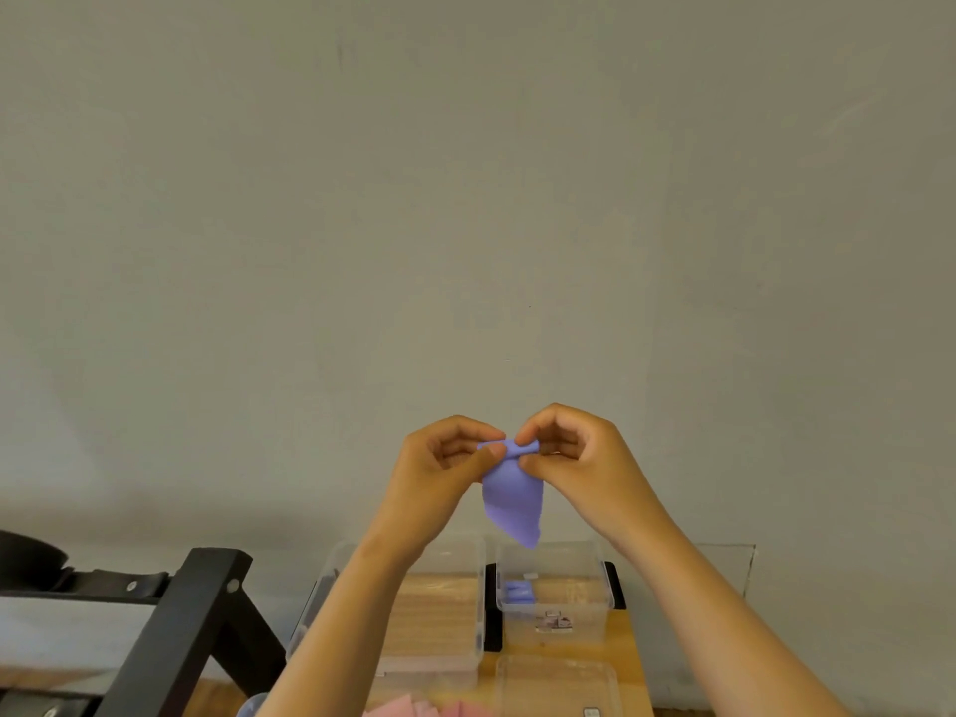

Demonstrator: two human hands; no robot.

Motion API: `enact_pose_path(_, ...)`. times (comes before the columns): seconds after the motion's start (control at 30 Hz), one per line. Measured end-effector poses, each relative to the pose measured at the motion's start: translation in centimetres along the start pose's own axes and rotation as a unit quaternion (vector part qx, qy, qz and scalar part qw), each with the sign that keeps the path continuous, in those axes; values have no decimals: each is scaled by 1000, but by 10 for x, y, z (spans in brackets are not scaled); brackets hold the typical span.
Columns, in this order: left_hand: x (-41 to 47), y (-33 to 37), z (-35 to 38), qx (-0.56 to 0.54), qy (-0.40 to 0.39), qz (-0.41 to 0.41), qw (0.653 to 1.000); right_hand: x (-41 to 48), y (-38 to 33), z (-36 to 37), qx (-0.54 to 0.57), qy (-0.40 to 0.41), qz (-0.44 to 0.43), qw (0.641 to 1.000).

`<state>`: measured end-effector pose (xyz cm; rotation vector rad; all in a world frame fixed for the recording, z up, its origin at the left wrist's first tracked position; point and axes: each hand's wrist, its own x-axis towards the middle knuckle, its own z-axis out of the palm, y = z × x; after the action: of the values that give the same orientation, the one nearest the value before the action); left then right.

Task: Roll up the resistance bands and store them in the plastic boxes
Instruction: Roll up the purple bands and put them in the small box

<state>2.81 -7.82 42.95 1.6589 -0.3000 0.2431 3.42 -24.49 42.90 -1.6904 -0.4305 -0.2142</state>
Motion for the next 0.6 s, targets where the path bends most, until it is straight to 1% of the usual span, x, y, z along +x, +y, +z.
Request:
enact_pose_path(0.07, 0, 0, 0, 17, 11, 14, 1000, 0, 1, -1, 12, -20, 28, 999)
enact_pose_path(0.13, -1, 0, -1, 35, 14, 23, 999, 1, 3, -1, 10, -17, 42, 999)
enact_pose_path(0.23, -5, -2, 2, 30, 16, 25, 999, 2, 3, -1, 9, 5, 24, 1000)
enact_pose_path(0.33, -7, -4, 2, -10, -2, -14, 1000, 0, 2, 1, 4, 17, 5, 1000)
enact_pose_path(0.4, -7, -4, 3, -15, -13, -27, 999, -2, 3, 2, -7, 23, -1, 1000)
enact_pose_path(0.5, -7, -2, 3, -10, 0, -10, 1000, -6, 3, 3, -5, 17, -2, 1000)
enact_pose_path(0.6, -8, -1, 2, 3, 19, 9, 1000, -5, 6, 2, 16, 0, 28, 999)
